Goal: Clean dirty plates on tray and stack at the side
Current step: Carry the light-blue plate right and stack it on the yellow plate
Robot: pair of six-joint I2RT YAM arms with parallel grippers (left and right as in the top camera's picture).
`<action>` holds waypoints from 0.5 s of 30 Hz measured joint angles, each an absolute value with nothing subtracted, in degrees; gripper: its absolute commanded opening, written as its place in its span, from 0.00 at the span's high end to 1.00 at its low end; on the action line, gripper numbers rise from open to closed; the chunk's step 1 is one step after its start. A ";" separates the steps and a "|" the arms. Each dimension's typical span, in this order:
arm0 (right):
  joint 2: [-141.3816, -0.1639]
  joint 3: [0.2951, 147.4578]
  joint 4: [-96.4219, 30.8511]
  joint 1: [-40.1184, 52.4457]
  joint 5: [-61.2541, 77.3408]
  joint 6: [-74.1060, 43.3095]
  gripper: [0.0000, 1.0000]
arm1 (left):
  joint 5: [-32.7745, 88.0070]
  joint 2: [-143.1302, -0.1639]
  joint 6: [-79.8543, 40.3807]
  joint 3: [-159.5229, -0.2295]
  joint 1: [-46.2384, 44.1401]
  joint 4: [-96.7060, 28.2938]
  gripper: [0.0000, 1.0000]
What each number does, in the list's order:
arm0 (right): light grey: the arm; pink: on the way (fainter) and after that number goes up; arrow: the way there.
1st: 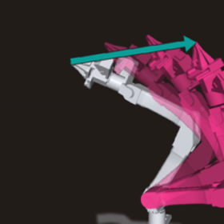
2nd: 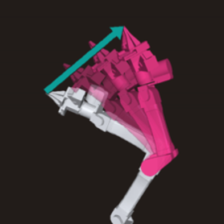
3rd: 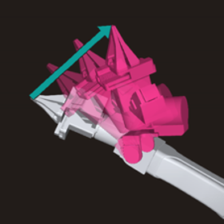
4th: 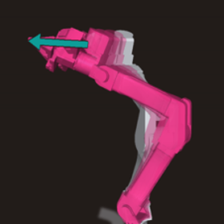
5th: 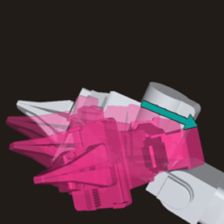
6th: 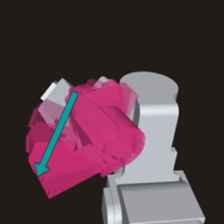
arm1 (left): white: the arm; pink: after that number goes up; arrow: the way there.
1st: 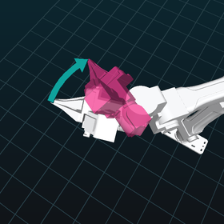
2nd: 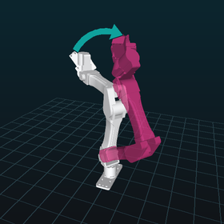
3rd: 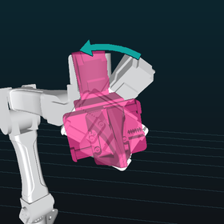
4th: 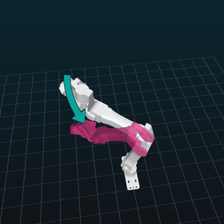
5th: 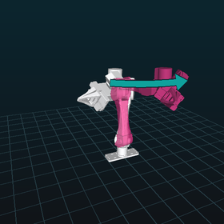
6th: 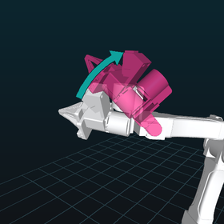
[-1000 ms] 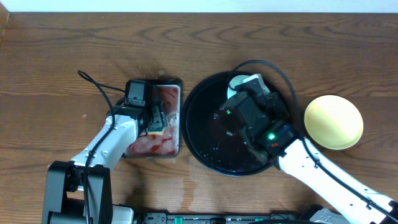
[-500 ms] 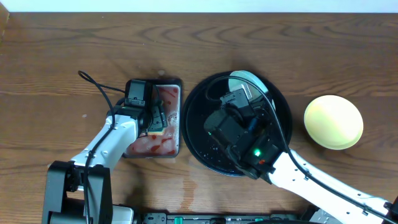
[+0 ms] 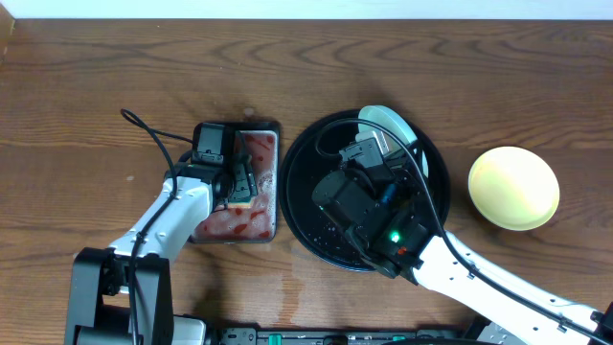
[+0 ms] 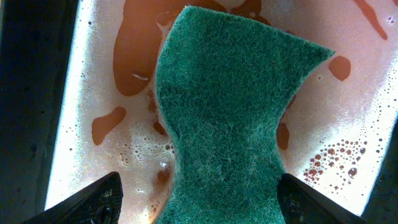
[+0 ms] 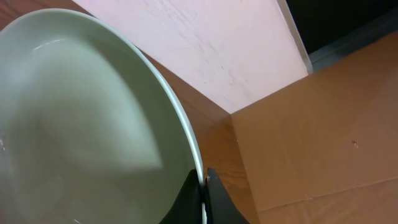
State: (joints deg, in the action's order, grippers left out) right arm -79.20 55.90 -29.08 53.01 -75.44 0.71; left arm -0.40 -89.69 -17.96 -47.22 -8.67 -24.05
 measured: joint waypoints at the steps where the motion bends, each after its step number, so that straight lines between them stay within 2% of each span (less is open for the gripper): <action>1: -79.20 55.90 -29.08 53.01 -75.46 0.71 0.99 | -0.40 -89.69 -17.96 -47.22 -8.67 -24.05 0.20; 15: -79.20 55.90 -29.15 50.89 -71.68 -3.53 0.99 | -0.40 -89.69 -17.96 -47.22 -8.67 -24.05 0.20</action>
State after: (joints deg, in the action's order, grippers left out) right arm -79.20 55.90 -29.15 50.89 -71.68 -3.53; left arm -0.40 -89.69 -17.96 -47.22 -8.67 -24.05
